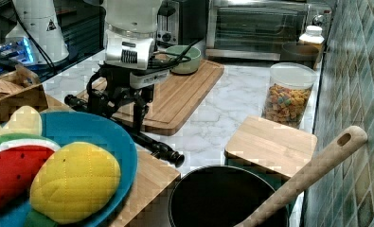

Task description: Open the drawer.

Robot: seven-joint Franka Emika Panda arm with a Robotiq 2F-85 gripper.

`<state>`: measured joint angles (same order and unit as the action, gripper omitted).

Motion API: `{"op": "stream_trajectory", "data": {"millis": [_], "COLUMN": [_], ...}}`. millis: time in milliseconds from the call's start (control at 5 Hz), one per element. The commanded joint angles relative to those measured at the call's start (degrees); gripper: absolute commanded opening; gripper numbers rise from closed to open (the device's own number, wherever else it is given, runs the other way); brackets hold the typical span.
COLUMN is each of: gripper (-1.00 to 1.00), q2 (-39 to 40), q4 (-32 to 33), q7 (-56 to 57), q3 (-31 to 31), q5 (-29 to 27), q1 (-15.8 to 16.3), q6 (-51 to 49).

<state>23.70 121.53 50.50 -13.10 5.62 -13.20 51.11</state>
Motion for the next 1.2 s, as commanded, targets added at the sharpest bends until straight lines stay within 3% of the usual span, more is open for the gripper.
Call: {"op": "stream_trajectory", "data": {"millis": [200,800,1200], "gripper": [1.00,1.00,1.00], "q2": [-6.76,-7.27,-8.95], "q4": [1.53,-0.93,2.24], "q7": [-6.19,-12.00,-20.06], "q3": [6.43,9.36,9.28], "q5": [-3.16,-5.29,-6.27], "q1": [9.47,15.00,19.87], "q6": [0.44,-5.29,0.24]}}
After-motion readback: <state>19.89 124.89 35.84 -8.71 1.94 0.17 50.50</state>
